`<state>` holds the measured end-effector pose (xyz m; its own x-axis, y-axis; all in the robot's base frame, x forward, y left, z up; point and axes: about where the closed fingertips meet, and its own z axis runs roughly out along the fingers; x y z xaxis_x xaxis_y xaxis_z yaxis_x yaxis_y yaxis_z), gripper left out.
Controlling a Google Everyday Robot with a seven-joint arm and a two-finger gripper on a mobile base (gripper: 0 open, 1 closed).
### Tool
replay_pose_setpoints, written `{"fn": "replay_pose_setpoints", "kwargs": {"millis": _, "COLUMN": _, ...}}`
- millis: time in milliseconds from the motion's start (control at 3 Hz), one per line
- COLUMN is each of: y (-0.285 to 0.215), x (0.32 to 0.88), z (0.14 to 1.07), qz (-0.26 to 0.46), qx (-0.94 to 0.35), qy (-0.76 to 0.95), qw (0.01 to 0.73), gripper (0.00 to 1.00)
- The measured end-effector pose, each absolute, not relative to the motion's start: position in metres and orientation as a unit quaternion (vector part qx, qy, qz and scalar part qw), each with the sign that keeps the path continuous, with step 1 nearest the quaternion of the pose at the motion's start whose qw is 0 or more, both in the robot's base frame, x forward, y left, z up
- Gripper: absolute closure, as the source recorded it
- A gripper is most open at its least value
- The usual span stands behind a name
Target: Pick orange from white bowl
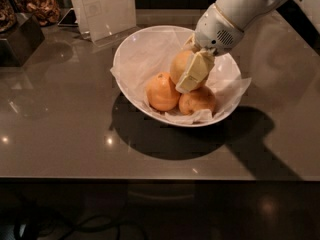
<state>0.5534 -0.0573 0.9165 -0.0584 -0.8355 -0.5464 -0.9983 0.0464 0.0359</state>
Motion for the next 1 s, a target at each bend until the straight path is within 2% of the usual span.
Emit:
{"fn": "replay_pose_setpoints", "kwargs": {"millis": 333, "y": -0.057, "x": 0.553, "z": 0.917, "qz": 0.209, "qx": -0.658, "qy": 0.697, "qw": 0.194, "gripper": 1.00}}
{"fn": "replay_pose_setpoints", "kwargs": {"millis": 667, "y": -0.057, "x": 0.553, "z": 0.922, "qz": 0.209, "qx": -0.658, "qy": 0.697, "qw": 0.195, "gripper": 1.00}}
{"fn": "replay_pose_setpoints", "kwargs": {"millis": 1000, "y": -0.058, "x": 0.532, "z": 0.943, "qz": 0.231, "qx": -0.658, "qy": 0.673, "qw": 0.246, "gripper": 1.00}}
